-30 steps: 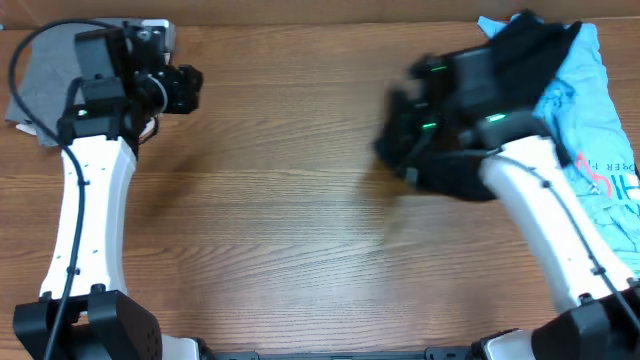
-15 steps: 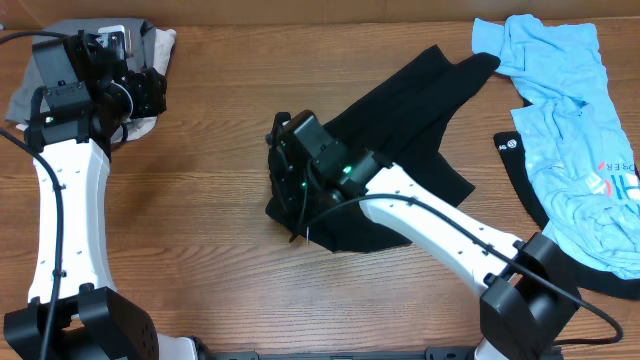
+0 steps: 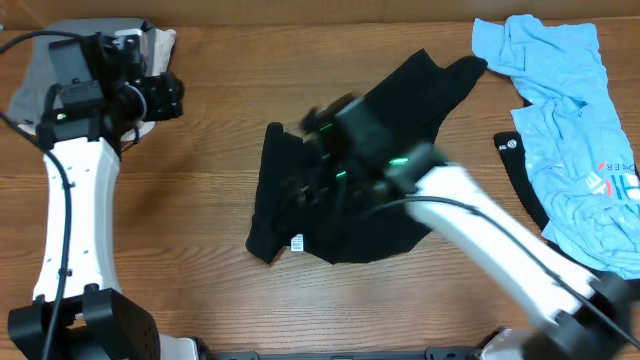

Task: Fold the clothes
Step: 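Grasp the black T-shirt with the right gripper and drag it leftward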

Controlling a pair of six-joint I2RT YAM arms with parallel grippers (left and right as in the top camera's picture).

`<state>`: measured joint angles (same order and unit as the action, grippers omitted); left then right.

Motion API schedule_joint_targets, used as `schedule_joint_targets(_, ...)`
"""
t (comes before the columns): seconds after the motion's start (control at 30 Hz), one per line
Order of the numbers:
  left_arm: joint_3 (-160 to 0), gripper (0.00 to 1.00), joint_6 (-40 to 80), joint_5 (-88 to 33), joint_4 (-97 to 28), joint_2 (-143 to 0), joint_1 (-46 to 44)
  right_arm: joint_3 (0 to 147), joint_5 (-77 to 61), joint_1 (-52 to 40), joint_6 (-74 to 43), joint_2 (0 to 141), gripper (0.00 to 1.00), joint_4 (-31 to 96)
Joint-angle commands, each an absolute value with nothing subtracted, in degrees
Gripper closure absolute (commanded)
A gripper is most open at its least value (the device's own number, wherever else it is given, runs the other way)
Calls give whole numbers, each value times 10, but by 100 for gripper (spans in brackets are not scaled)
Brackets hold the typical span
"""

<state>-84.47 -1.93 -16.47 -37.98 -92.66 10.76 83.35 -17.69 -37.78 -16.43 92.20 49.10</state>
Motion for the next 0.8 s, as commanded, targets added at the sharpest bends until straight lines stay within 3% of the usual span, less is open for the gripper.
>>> schedule_joint_targets(0.0, -860, 28, -33, -166, -381, -942, 70, 845, -176, -318, -145, 856, 21, 507)
schedule_joint_targets(0.4, -860, 27, -34, -154, -286, -1112, -69, 844, -75, -211, -131, 852, 13, 564)
schedule_joint_targets(0.77, -860, 27, -30, -94, -237, -1211, -94, 843, -70, -165, -131, 852, 13, 576)
